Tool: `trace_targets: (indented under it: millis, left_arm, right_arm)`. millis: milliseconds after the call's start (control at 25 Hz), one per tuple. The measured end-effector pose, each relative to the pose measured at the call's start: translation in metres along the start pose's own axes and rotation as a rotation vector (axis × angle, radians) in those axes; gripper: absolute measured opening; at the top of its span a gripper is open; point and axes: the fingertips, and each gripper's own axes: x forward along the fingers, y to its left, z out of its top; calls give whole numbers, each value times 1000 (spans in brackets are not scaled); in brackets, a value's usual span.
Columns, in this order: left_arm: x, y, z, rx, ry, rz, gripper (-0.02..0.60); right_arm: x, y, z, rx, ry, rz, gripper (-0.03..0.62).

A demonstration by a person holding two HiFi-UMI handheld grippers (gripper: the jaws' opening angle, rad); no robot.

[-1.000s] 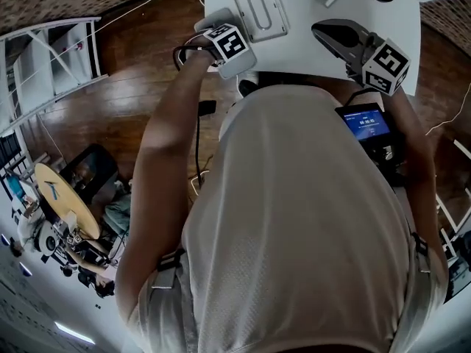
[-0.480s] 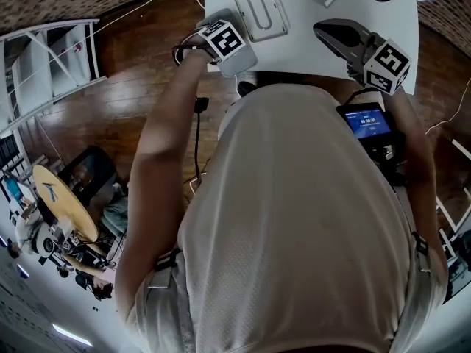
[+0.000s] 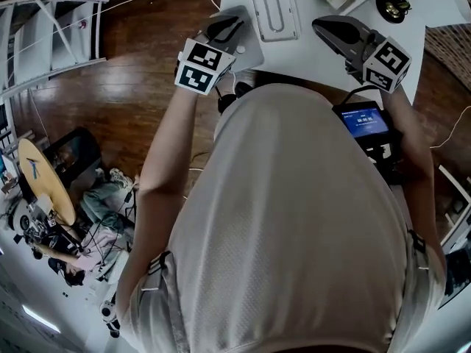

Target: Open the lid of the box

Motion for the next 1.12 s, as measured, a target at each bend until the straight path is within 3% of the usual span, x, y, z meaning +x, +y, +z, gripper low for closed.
trace_targets:
  millis: [80,200,320,1120]
  left_arm:
    - [-15,-6,15,-59,-113,7,9]
    - [-35,-14,38,-126,-261,-6,0]
    - [-49,-14,55,-147,-352,12,0]
    - [-66,-19,79,-131,-408,1,0]
  right_arm:
    - [0,4,4,-16,-13,16,2]
    - [0,9,15,-36,-44,43,2]
    - [1,16,25,-66,-68,64,0]
    - [9,23,41,-91,-82,82,0]
